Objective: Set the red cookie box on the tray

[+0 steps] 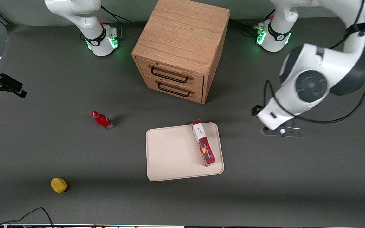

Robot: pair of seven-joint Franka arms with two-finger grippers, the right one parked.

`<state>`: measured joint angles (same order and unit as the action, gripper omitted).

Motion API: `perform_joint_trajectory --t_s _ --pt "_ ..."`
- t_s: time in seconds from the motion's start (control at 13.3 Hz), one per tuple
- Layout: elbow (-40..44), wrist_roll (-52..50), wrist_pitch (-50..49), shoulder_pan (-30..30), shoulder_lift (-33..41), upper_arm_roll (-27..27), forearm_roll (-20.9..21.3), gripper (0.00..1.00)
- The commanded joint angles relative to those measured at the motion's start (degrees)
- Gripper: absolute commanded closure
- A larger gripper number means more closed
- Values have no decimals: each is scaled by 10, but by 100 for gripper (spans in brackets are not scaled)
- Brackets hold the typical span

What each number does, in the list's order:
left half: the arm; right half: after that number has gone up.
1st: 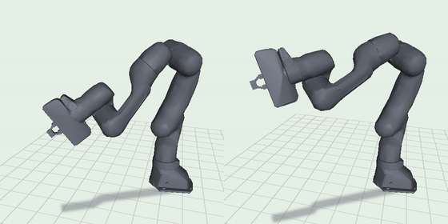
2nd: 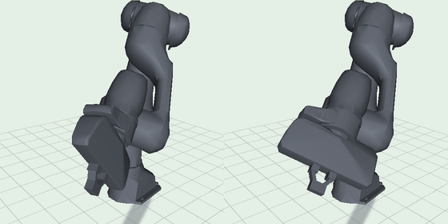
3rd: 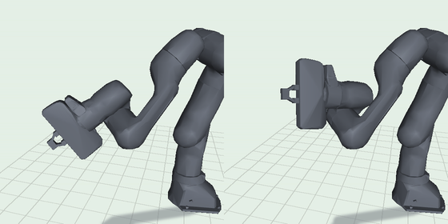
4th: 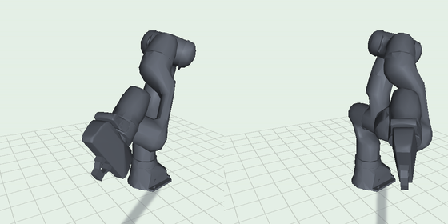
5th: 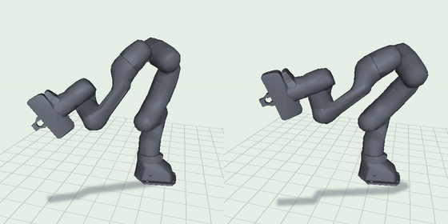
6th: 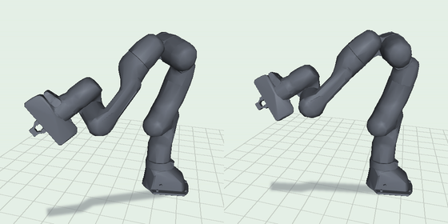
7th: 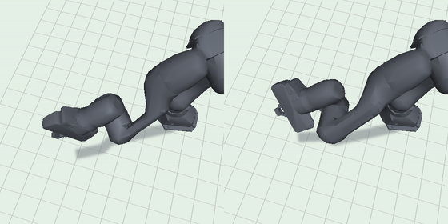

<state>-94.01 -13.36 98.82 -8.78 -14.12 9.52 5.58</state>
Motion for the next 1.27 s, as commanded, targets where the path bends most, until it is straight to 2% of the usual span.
perform_joint_trajectory --t_s 0.0,0.3,0.45,0.67,0.97,1.2 --pt "-131 69 45 -1 107 -57 -12 0" --pt "-201 170 81 -1 167 -145 -13 0" --pt "-216 238 94 -1 176 -196 -32 0" --pt "-198 234 79 -3 180 -206 -31 0" --pt "-84 220 -19 -18 154 -205 -29 0" --pt "-41 205 -55 -26 149 -205 -29 0"
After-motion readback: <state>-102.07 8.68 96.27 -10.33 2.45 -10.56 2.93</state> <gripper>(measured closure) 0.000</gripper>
